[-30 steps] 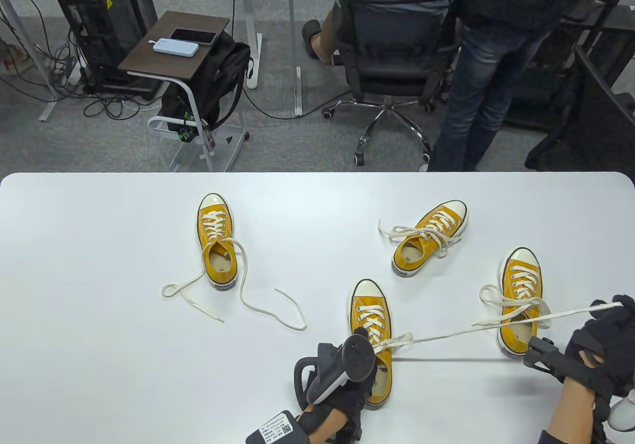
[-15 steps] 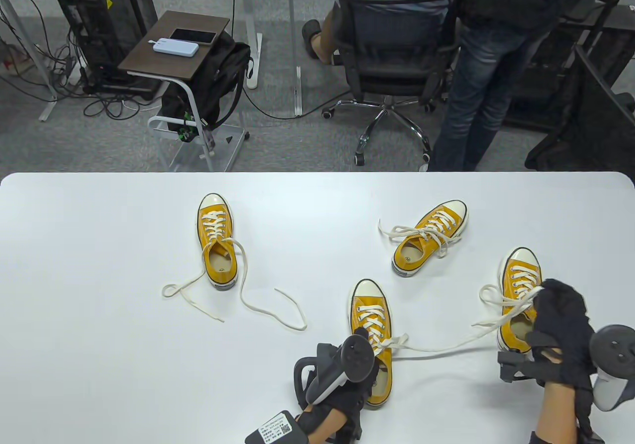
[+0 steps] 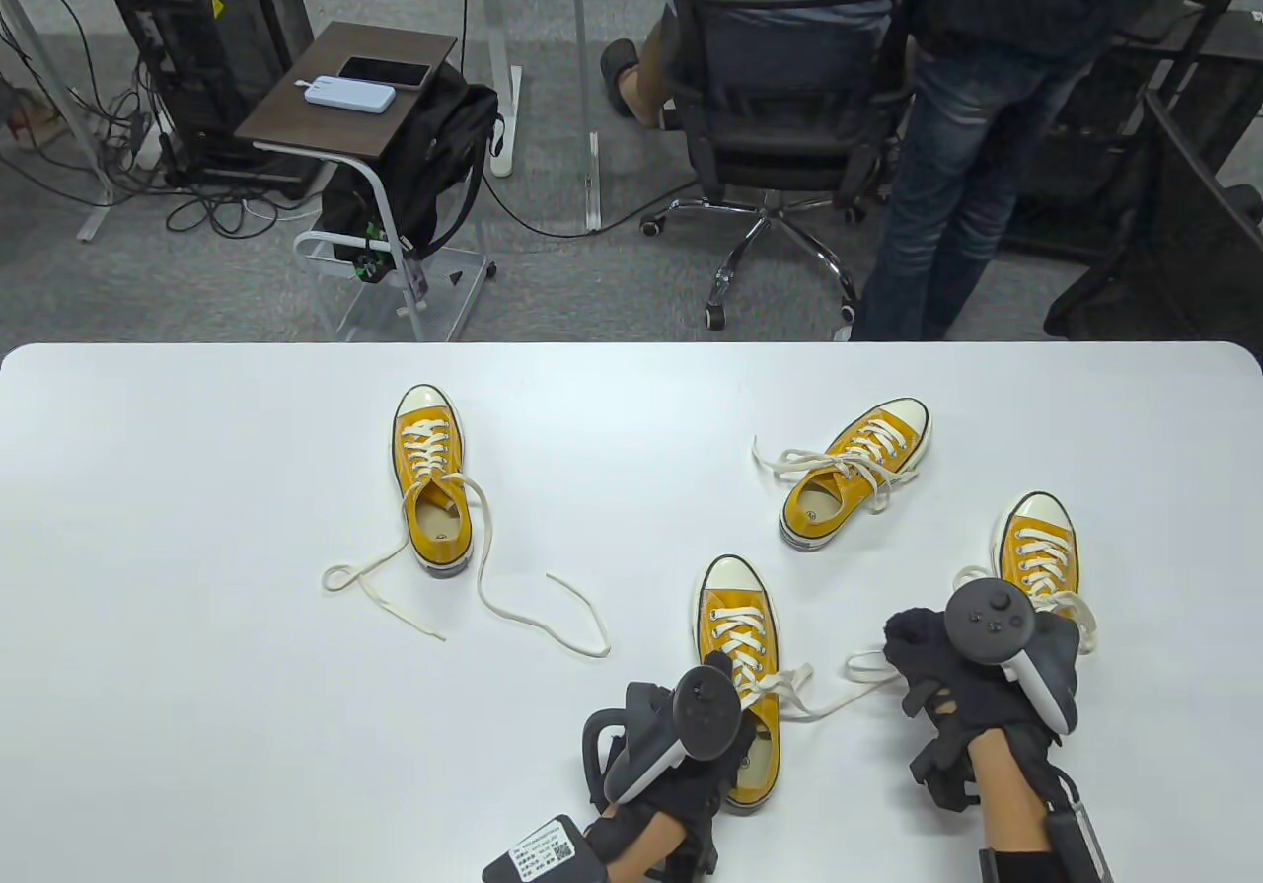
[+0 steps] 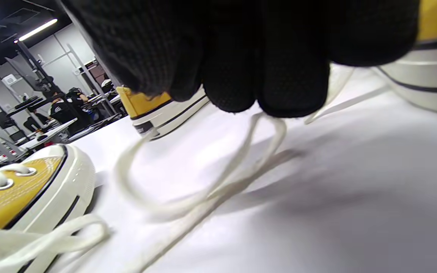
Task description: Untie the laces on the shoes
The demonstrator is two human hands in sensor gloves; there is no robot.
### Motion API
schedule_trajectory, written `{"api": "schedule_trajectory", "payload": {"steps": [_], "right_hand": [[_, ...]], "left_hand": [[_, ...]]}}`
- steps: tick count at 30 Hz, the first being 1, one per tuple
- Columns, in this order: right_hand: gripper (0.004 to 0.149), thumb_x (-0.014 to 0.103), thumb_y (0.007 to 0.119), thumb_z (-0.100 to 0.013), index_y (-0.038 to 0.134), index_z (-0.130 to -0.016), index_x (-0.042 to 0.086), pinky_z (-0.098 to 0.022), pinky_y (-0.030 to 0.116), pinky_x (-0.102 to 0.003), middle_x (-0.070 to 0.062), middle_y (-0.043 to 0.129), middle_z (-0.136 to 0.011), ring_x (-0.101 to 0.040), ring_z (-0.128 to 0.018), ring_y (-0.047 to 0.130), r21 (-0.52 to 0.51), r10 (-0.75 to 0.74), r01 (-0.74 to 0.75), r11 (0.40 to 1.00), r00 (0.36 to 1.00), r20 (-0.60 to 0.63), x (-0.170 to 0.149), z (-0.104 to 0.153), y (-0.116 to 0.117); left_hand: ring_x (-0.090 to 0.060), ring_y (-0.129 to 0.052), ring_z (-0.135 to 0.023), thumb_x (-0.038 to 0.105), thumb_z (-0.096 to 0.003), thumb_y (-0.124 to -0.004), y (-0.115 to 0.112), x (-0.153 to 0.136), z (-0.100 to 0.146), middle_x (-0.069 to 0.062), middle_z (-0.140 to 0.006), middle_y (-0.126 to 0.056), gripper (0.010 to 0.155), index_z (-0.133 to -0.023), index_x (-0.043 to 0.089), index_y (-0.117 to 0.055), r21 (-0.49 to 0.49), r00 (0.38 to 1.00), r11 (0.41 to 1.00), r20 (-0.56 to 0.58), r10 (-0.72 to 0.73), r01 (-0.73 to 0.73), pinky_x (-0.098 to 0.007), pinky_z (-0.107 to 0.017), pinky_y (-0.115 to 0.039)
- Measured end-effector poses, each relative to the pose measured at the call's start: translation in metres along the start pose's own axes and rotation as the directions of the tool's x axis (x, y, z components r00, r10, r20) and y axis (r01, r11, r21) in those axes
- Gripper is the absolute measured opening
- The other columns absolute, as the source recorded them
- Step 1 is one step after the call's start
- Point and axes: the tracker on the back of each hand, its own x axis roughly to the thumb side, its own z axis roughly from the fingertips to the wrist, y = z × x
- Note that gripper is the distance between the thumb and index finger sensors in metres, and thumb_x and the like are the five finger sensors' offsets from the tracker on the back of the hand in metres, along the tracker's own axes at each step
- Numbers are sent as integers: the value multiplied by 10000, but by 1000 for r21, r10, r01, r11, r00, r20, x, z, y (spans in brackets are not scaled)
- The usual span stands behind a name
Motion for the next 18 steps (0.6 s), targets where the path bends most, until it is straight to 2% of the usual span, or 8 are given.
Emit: {"api": "schedule_trajectory", "payload": {"steps": [2, 5, 6, 9, 12, 14, 16, 18], "right_hand": [[434, 335, 882, -421, 851, -813, 153, -404, 778, -564, -206, 909, -829, -430, -589, 953, -48, -26, 26, 999, 1000, 16, 1, 3, -5], [404, 380, 862, -429, 869, -770, 164, -386, 782, -559, -202, 929, -788, -430, -561, 960, -23, -40, 42, 999, 996, 76, 11, 10, -10], [390, 403, 851, -433, 886, -745, 171, -371, 789, -554, -190, 952, -749, -422, -535, 972, 9, -43, 42, 999, 994, 101, 15, 12, -10], [410, 469, 836, -438, 912, -708, 170, -354, 793, -556, -190, 976, -710, -427, -510, 982, 207, -77, 34, 978, 975, 206, 40, 20, 1], [464, 540, 808, -437, 931, -684, 166, -339, 804, -548, -173, 997, -671, -416, -483, 997, 348, 10, -116, 930, 957, 291, 67, 31, 21], [473, 559, 804, -433, 936, -674, 173, -337, 810, -541, -159, 1007, -658, -405, -478, 1003, 369, 91, -221, 903, 936, 339, 82, 37, 35], [470, 554, 812, -427, 937, -672, 172, -337, 810, -544, -158, 1009, -655, -408, -481, 1003, 335, 172, -295, 895, 920, 351, 91, 40, 46], [480, 566, 806, -426, 933, -675, 176, -342, 812, -540, -151, 1009, -656, -404, -488, 1005, 329, 237, -360, 873, 903, 359, 97, 42, 57]], "left_hand": [[-389, -968, -588, 534, -475, -758, 1, 0, 0, -134, -792, -949, 731, -1099, 195, -587, -7, 1000, 1000, 1, 1, -1, -480, -387, -818], [-393, -966, -591, 537, -471, -756, 0, -2, 0, -137, -792, -950, 733, -1096, 192, -589, -13, 1000, 1000, 11, 24, -24, -482, -388, -818], [-397, -963, -597, 539, -470, -754, 1, -3, -1, -140, -802, -945, 738, -1098, 191, -580, -25, 999, 999, 10, 31, -31, -486, -392, -815], [-402, -956, -610, 553, -464, -756, 3, -6, -2, -148, -823, -934, 762, -1106, 193, -558, -64, 998, 996, 2, 68, -68, -489, -400, -810], [-398, -959, -612, 560, -461, -758, 6, -9, -1, -144, -840, -934, 773, -1112, 201, -546, -81, 996, 993, 2, 84, -84, -488, -396, -812], [-394, -965, -602, 557, -458, -768, 8, -10, 0, -135, -838, -943, 763, -1107, 205, -576, -61, 996, 994, -6, 87, -87, -487, -383, -814], [-384, -973, -597, 561, -455, -774, 14, -9, 4, -121, -836, -946, 742, -1088, 196, -643, -28, 997, 997, -27, 75, -76, -481, -375, -818], [-350, -1005, -547, 512, -451, -812, 22, -6, 7, -78, -761, -993, 611, -979, 208, -786, 74, 997, 994, 6, 80, -80, -461, -336, -837]]}}
